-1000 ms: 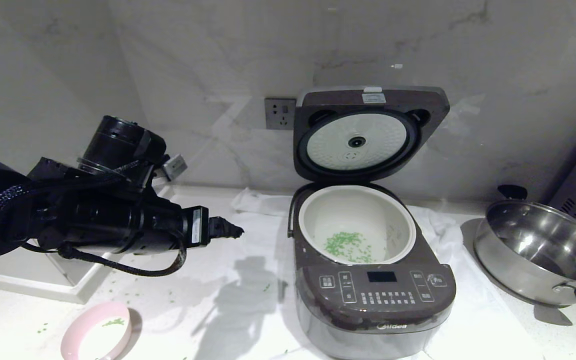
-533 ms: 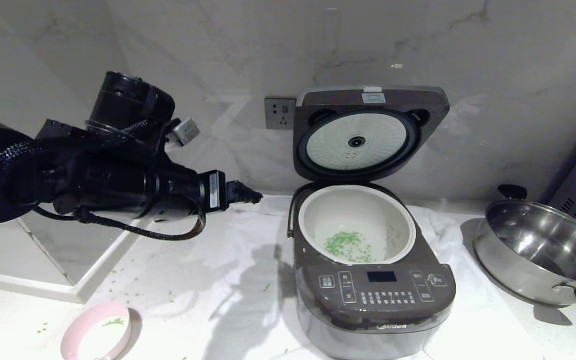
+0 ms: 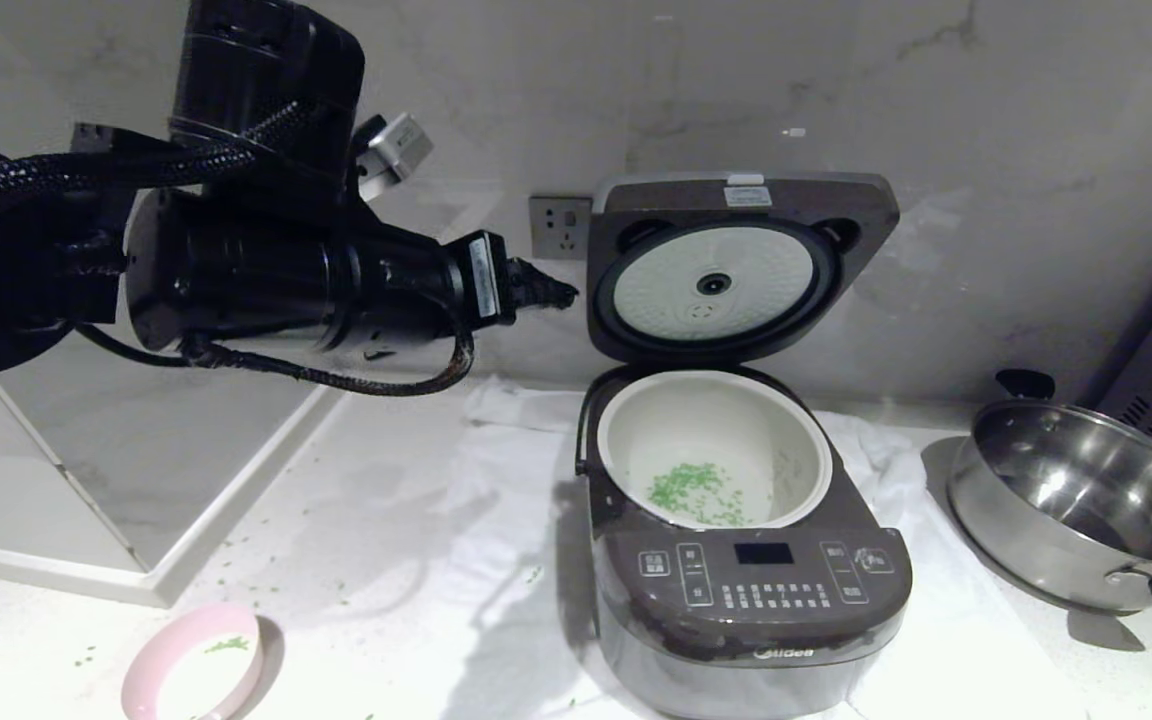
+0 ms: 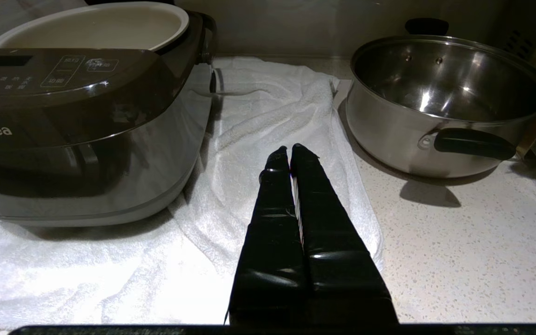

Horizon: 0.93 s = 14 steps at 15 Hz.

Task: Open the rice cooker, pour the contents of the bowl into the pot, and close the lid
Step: Close the rice cooker

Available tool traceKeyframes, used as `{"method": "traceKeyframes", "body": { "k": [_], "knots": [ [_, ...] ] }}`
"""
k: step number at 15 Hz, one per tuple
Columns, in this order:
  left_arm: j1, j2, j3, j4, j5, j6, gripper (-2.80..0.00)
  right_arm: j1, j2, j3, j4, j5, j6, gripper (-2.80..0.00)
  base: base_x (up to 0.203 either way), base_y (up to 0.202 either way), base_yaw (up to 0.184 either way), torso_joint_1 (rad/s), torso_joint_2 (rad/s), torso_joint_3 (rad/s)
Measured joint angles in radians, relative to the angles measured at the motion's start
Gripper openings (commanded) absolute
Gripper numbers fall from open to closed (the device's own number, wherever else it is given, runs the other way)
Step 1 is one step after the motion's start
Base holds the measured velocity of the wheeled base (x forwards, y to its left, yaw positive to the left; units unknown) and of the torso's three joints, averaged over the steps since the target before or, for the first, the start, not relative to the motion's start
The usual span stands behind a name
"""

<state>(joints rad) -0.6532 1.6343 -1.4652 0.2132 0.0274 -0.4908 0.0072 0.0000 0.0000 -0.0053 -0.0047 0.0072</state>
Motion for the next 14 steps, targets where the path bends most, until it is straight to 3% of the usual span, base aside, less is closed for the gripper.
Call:
{"method": "traceKeyframes", "body": {
  "k": [3, 7, 9, 14],
  "knots": [
    [-0.019, 0.016, -0.101, -0.016, 0.003, 0.011, -2.80, 0.000, 0.000, 0.000, 0.000, 0.000, 0.000, -2.80, 0.000, 0.000, 0.000, 0.000, 0.00, 0.000],
    [-0.065, 0.149, -0.364, -0.020, 0.065, 0.049, -2.80, 0.000, 0.000, 0.000, 0.001, 0.000, 0.000, -2.80, 0.000, 0.000, 0.000, 0.000, 0.00, 0.000],
    [-0.102, 0.245, -0.456, -0.082, 0.152, 0.085, -2.80, 0.000, 0.000, 0.000, 0.001, 0.000, 0.000, -2.80, 0.000, 0.000, 0.000, 0.000, 0.00, 0.000],
    [-0.190, 0.444, -0.494, -0.465, 0.477, 0.119, -2.80, 0.000, 0.000, 0.000, 0.001, 0.000, 0.000, -2.80, 0.000, 0.000, 0.000, 0.000, 0.00, 0.000]
  ]
}}
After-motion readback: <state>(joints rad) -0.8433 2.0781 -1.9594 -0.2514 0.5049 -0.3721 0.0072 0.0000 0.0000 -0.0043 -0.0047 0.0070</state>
